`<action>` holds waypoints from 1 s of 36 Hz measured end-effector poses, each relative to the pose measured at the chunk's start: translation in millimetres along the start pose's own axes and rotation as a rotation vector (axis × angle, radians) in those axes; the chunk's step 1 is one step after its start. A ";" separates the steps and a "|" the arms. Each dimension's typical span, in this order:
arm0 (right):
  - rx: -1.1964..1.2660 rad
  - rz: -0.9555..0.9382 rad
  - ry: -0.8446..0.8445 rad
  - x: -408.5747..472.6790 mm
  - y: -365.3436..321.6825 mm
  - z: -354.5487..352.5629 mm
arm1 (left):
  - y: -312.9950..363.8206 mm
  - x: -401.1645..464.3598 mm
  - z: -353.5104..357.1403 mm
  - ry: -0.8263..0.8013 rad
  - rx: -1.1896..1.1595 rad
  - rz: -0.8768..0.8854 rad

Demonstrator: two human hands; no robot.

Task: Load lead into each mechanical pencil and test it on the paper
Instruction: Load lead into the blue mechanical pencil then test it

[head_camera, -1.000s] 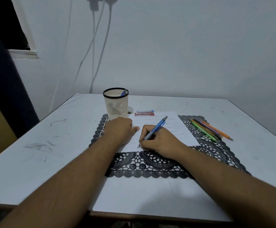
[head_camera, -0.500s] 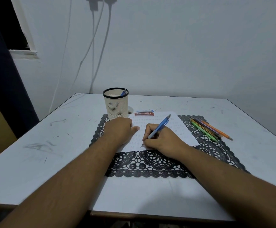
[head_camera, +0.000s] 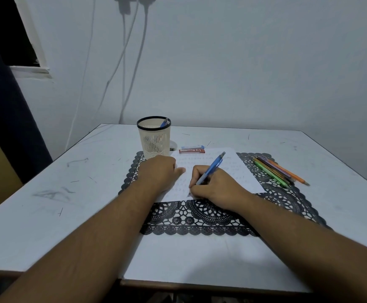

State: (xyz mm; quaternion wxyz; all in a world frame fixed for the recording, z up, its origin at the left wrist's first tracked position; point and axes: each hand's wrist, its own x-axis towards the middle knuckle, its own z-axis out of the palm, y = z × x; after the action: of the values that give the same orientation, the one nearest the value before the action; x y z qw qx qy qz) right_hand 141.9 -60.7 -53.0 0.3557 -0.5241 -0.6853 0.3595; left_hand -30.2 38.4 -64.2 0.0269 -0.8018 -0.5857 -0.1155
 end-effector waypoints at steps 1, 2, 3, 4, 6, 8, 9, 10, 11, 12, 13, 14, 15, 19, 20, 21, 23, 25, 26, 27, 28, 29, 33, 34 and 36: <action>0.004 -0.002 0.000 0.3 0.0 0.2 | -0.1 -0.1 -0.3 0.001 -0.001 0.000; 0.007 -0.004 -0.001 0.8 0.0 0.5 | -0.5 0.1 -0.2 -0.002 -0.002 -0.001; 0.008 -0.005 -0.001 1.2 0.3 0.9 | -1.0 0.0 -0.3 -0.005 -0.002 -0.001; 0.007 -0.004 0.000 1.3 0.6 1.0 | -1.2 0.1 -0.2 -0.006 -0.003 -0.001; 0.010 -0.002 0.010 1.2 1.5 0.7 | -0.9 -0.1 0.3 -0.001 -0.009 0.003; 0.025 0.003 0.026 1.1 2.3 0.0 | -0.3 -0.6 0.5 0.002 -0.012 0.005; 0.031 0.004 0.030 0.9 2.0 -0.1 | -0.1 -1.0 0.3 0.004 -0.012 0.003; 0.030 0.005 0.031 0.8 1.6 0.1 | -0.1 -1.1 0.3 0.005 -0.012 0.002; 0.022 0.003 0.027 0.8 1.1 0.4 | -0.2 -1.4 0.1 0.008 -0.013 0.001; 0.009 0.001 0.018 0.8 0.5 0.9 | -0.4 -1.4 0.0 0.010 -0.013 0.000; -0.003 0.001 0.007 0.7 -0.1 1.3 | -0.7 -1.6 0.0 0.010 -0.013 -0.001; -0.007 0.000 0.001 0.3 -0.5 1.2 | -0.5 -1.5 0.0 0.011 -0.013 -0.001; -0.002 0.000 0.002 -0.1 -0.6 0.9 | -0.6 -1.5 0.1 0.012 -0.014 0.001; 0.049 0.001 0.049 -2.0 1.2 -4.9 | 0.4 -1.1 -0.9 0.004 -0.010 0.011; 0.052 0.001 0.053 -2.3 1.9 -6.1 | 0.5 -1.1 -1.0 0.002 -0.005 0.013; 0.046 0.001 0.052 -2.3 2.6 -6.6 | 0.6 -1.4 -1.2 0.001 0.000 0.014; 0.020 -0.001 0.039 -1.9 3.7 -6.0 | 0.0 -1.7 -1.3 0.003 0.005 0.014; 0.001 0.000 0.021 -1.9 3.2 -3.9 | -0.5 -1.9 -1.0 0.004 0.006 0.013; -0.003 0.002 0.018 -1.7 2.8 -3.0 | -0.6 -1.7 -0.8 0.003 0.007 0.012; -0.002 0.004 0.021 -1.4 2.8 -2.7 | -0.6 -1.5 -0.6 0.003 0.006 0.010; 0.004 0.008 0.027 -1.4 2.7 -2.9 | -0.6 -1.2 -0.3 0.003 0.005 0.008; 0.014 0.013 0.034 -1.4 2.6 -3.4 | -0.6 -1.1 -0.4 0.005 0.005 0.007; 0.025 0.022 0.049 -1.7 2.2 -4.6 | -0.3 -1.4 -0.8 0.005 0.011 0.009; 0.020 0.019 0.047 -1.8 2.3 -4.7 | -0.1 -1.7 -0.5 0.007 0.008 0.008; 0.000 0.010 0.042 -1.9 2.8 -4.8 | 0.0 -1.8 0.4 0.011 -0.002 0.005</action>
State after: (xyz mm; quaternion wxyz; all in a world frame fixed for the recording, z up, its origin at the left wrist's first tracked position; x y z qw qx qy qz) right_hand 147.6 -61.5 -53.3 0.3683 -0.5350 -0.6748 0.3503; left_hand -30.6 36.8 -65.0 0.0295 -0.8027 -0.5833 -0.1204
